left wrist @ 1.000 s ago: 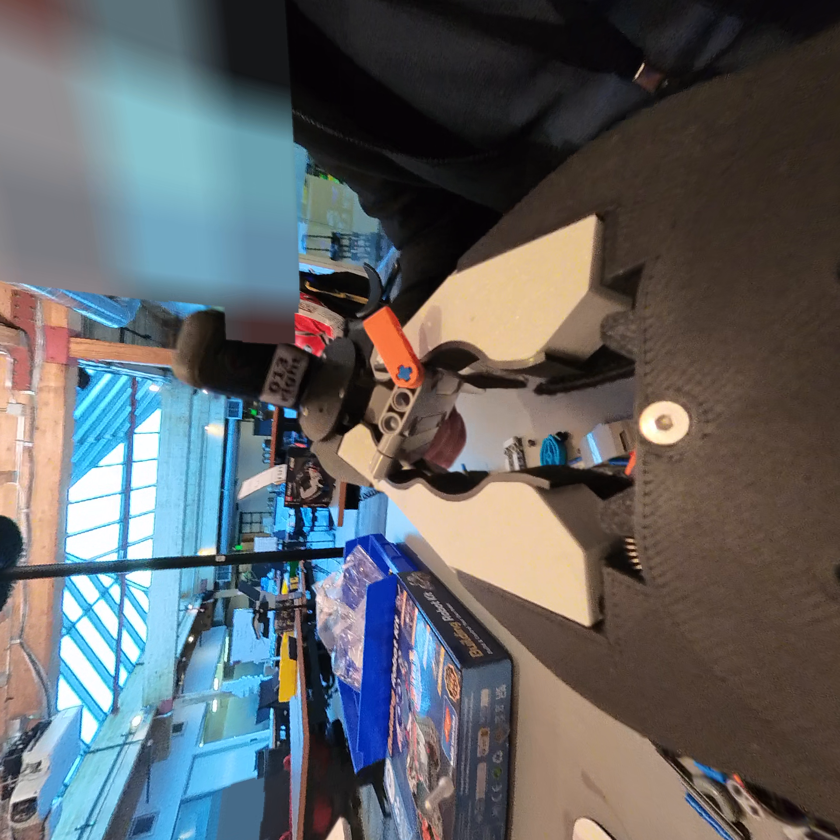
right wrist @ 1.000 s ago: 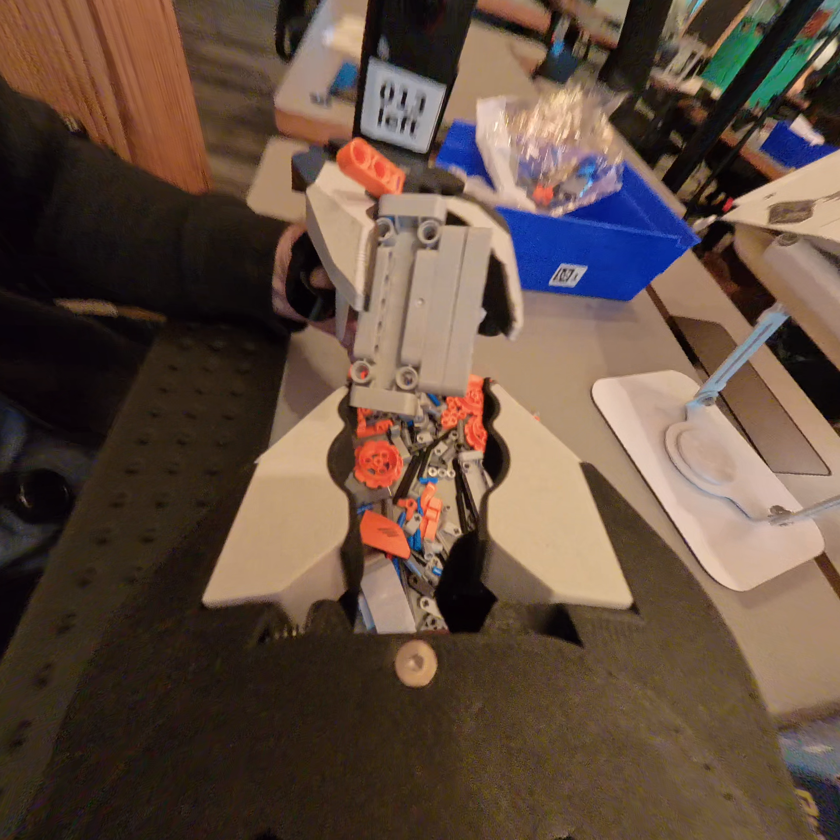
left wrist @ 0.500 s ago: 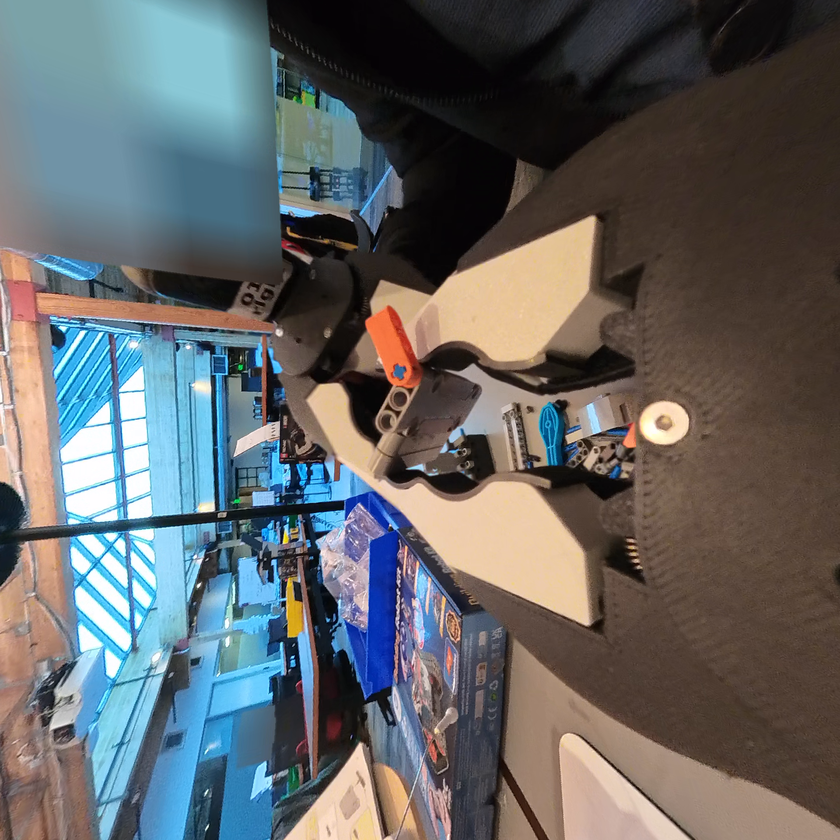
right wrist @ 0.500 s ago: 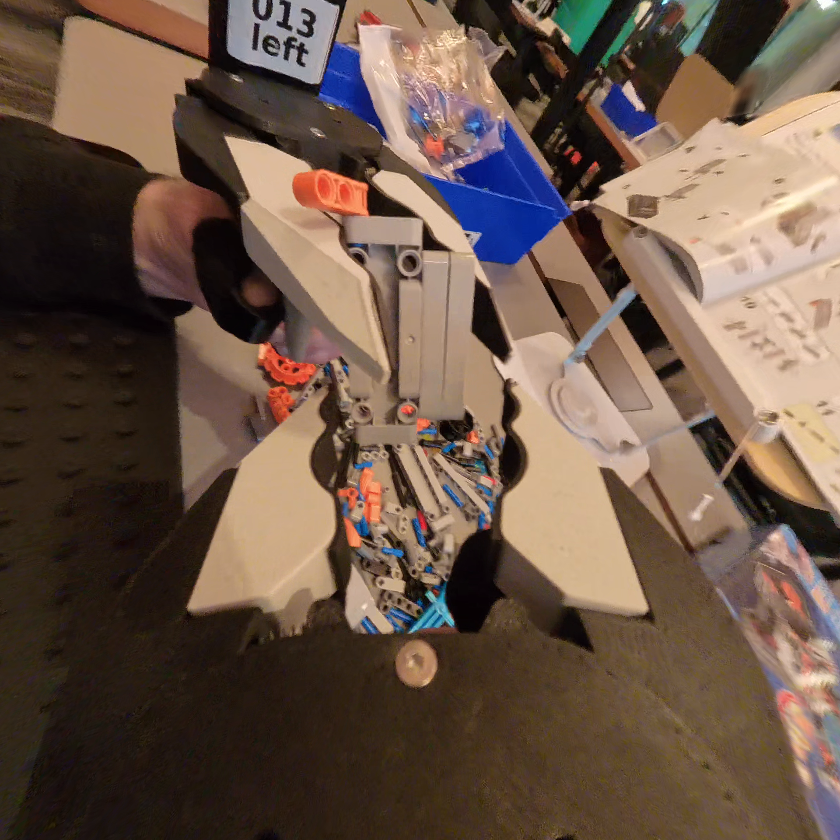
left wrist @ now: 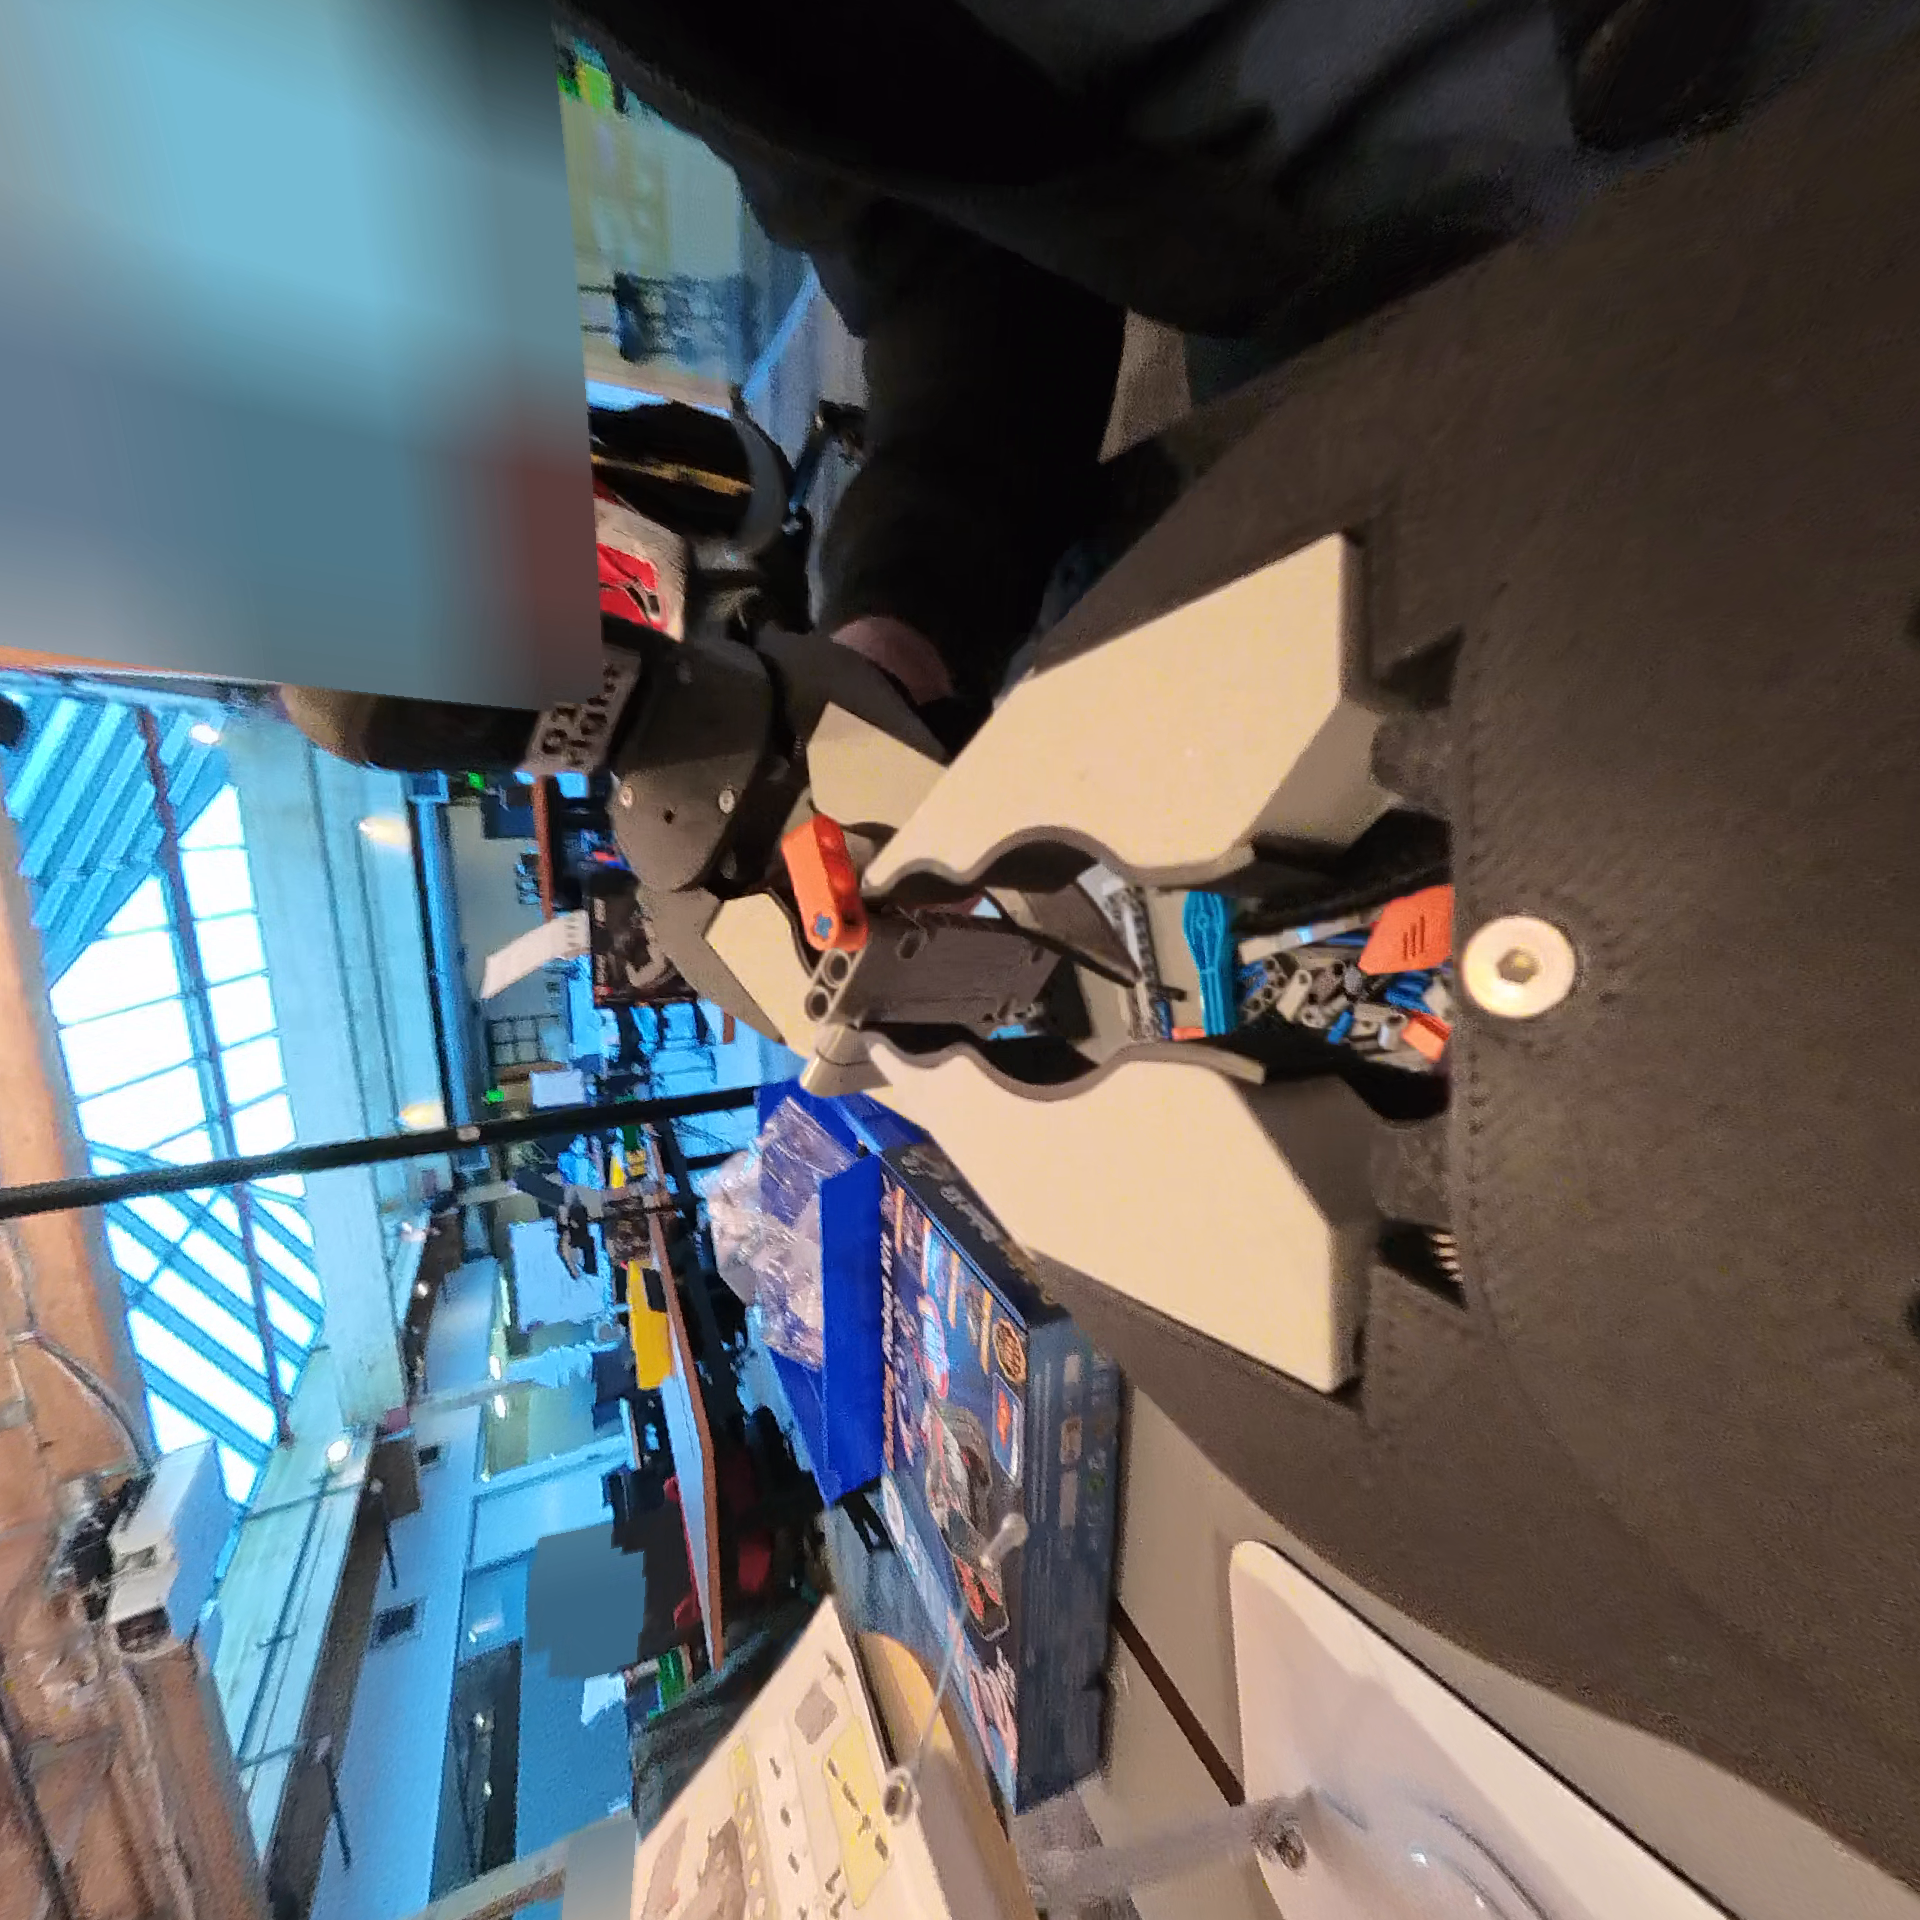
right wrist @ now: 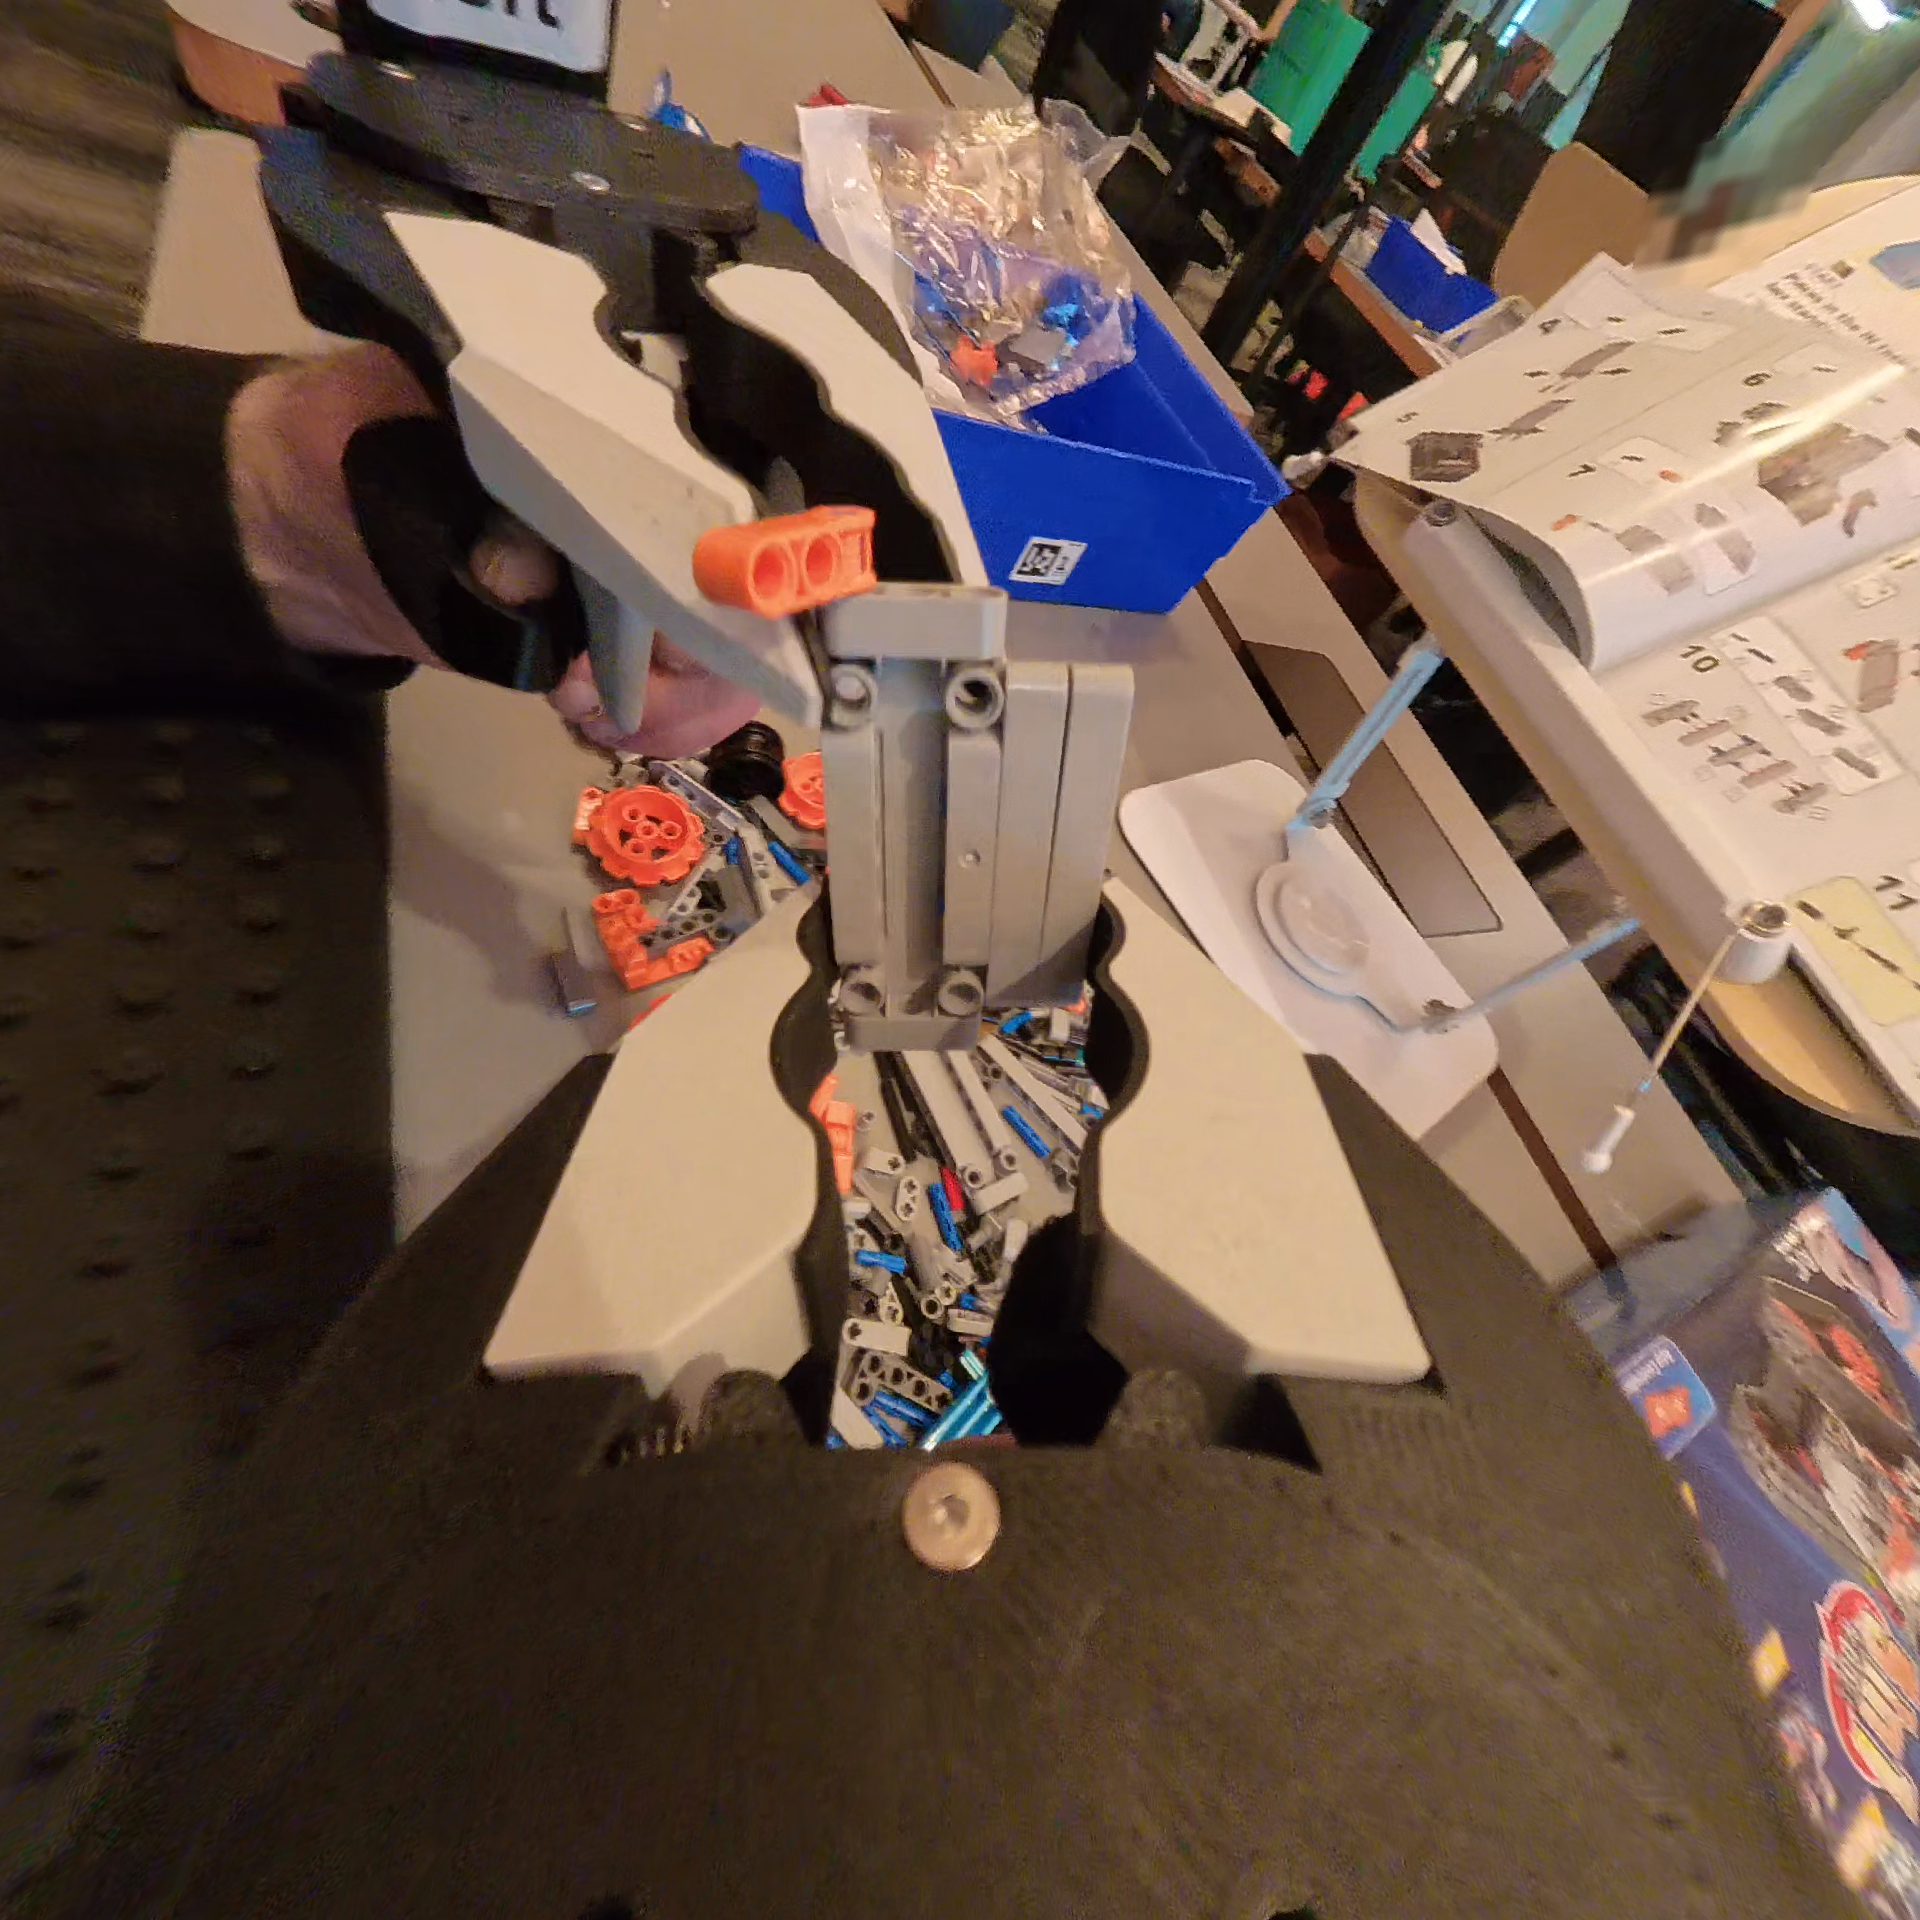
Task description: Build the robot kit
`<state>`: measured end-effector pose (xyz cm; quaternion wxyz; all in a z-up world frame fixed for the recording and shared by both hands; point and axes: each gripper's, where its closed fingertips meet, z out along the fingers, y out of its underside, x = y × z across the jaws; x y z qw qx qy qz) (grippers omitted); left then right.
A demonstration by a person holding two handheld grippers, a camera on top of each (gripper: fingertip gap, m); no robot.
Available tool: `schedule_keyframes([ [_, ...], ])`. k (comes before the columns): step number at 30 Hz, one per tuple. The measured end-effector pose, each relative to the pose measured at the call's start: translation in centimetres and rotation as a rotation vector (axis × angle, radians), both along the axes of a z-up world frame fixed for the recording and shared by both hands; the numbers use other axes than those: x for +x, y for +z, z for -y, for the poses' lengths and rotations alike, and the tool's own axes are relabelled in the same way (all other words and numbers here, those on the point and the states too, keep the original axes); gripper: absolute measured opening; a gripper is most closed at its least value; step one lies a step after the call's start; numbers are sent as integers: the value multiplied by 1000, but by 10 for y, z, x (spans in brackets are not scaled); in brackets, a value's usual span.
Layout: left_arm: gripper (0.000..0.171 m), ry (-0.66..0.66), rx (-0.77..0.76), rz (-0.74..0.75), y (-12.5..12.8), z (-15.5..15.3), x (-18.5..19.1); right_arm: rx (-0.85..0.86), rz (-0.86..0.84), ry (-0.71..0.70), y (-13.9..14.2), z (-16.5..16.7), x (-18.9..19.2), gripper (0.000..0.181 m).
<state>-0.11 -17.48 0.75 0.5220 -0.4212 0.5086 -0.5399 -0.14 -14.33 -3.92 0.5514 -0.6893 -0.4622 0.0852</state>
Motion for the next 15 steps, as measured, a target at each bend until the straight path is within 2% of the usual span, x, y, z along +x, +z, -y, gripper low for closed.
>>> schedule_keyframes([
  [3, 16, 42, 16, -15, -5, -3, 5, 38, 48, -75, -3, -9, 5, 45],
  [7, 15, 41, -17, 11, -2, -4, 6, 94, 47, -94, 3, -12, 5, 47],
  [10, 14, -1, -73, 10, -4, -2, 9, 179, 25, -99, 19, -11, -1, 70],
  [12, 6, -38, -90, 18, -4, 2, 9, 230, 33, -77, 25, -8, -5, 55],
  [15, 6, -52, -104, 20, -4, 4, 10, 207, -6, -67, 30, -6, -6, 45],
])
